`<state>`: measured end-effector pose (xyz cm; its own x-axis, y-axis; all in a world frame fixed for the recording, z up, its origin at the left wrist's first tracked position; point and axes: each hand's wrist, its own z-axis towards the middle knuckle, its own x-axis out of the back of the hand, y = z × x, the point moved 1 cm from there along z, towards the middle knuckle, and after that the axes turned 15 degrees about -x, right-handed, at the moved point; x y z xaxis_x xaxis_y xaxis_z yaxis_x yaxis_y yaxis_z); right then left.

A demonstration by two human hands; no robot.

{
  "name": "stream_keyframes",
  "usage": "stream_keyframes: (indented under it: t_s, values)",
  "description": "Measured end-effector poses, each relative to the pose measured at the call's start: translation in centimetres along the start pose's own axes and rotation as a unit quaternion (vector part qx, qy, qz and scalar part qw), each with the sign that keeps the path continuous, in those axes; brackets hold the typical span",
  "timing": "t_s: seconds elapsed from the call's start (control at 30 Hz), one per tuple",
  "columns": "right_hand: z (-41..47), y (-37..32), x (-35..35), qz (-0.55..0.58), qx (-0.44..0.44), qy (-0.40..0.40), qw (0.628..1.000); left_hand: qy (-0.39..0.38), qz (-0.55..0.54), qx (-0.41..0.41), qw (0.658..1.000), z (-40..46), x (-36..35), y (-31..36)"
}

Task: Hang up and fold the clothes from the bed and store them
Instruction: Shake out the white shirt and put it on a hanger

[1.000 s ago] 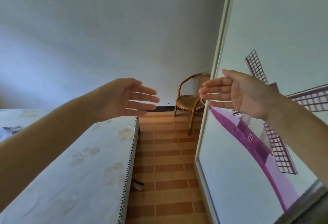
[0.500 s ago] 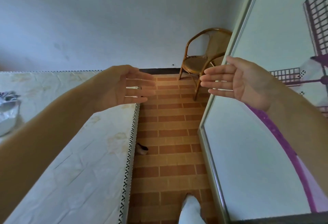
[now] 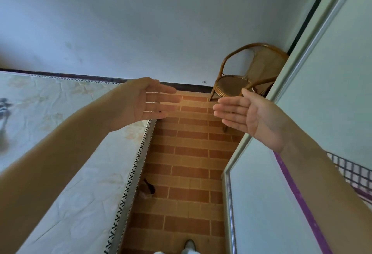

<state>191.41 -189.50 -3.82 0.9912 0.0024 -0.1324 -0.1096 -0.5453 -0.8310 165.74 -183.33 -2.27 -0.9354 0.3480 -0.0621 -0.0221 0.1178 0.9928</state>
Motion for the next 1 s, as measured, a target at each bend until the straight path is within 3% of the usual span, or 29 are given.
stream_keyframes:
  t_s: [0.4, 0.63, 0.73, 1.0]
  values:
    - [12.5, -6.0, 4.9, 0.014, -0.048, -0.005, 0.999, -0.011, -0.034, 0.035, 0.999, 15.3, 3.5, -2.2]
    - [24.9, -14.9, 3.4, 0.010, -0.028, -0.029, 0.999, -0.031, -0.026, 0.010, 0.999, 26.8, 7.3, 0.3]
    - [30.1, -19.0, 2.4, 0.005, -0.019, -0.041, 0.999, -0.001, -0.047, 0.004, 0.999, 31.8, 9.9, 1.7]
    - [39.9, -24.9, 4.8, 0.051, -0.030, -0.006, 0.998, -0.013, -0.055, 0.024, 0.998, 43.7, 13.2, 3.6]
